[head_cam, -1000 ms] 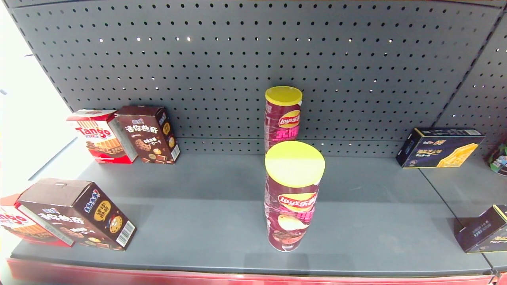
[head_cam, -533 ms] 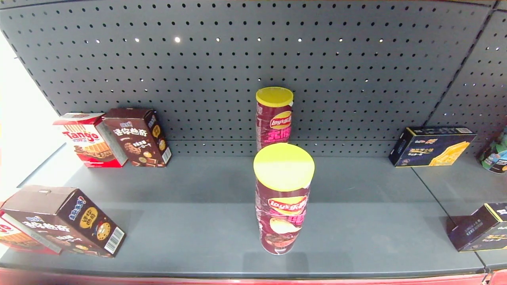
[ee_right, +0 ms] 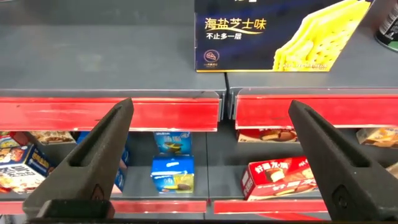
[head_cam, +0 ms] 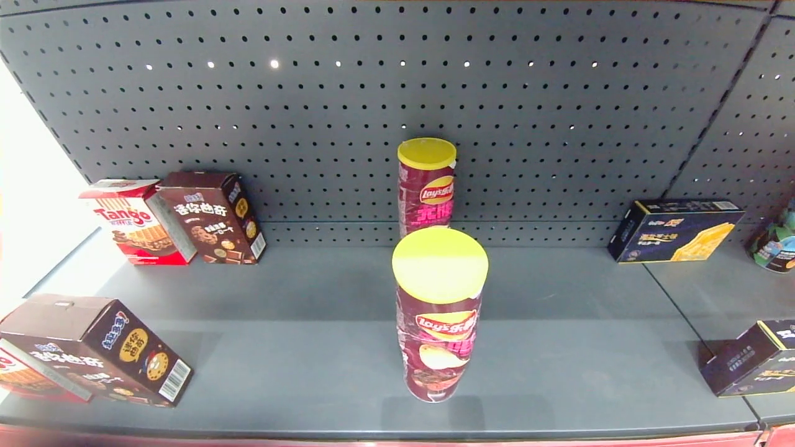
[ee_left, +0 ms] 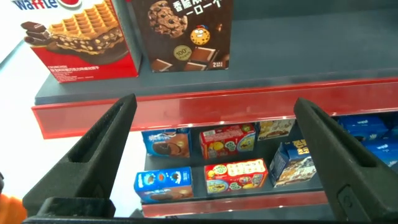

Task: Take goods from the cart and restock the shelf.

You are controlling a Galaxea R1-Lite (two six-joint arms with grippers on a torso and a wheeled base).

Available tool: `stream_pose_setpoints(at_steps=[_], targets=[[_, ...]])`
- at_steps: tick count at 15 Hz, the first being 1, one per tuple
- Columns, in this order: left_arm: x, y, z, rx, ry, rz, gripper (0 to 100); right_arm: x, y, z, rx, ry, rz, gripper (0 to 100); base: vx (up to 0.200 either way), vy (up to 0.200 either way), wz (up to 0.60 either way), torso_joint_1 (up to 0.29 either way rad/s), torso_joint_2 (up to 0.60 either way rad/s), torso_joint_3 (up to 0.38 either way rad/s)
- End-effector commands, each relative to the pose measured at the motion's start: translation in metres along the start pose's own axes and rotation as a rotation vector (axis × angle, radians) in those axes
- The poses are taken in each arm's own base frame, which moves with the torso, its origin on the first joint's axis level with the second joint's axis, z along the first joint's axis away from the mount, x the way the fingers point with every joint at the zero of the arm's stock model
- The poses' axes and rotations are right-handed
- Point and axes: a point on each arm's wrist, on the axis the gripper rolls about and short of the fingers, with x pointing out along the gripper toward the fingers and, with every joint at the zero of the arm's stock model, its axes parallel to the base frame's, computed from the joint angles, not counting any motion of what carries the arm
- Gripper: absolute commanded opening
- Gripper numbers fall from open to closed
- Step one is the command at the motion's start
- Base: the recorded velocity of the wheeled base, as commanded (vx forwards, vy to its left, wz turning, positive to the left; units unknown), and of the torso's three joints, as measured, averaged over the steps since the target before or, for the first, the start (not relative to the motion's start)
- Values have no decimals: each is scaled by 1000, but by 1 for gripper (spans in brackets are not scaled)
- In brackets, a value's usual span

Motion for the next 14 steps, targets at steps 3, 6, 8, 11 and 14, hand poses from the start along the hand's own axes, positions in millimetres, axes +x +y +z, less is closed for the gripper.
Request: stream_pose_setpoints(at_steps=[3,6,8,11,14], targets=[[0,0,0,4,1,-1,100,0,0,0,-1,2,0,100,-200,0,0,7,4,-1],[0,0,0,1,2,-1,100,0,0,0,1,4,0,100,0,0,0,0,0,0],[0,0,0,-3,1,2,100,0,0,0,1,2,0,100,0,0,0,0,0,0],[0,0,0,-5,2,2,100,0,0,0,1,2,0,100,0,0,0,0,0,0],[0,0,0,-5,2,2,100,0,0,0,2,2,0,100,0,0,0,0,0,0]])
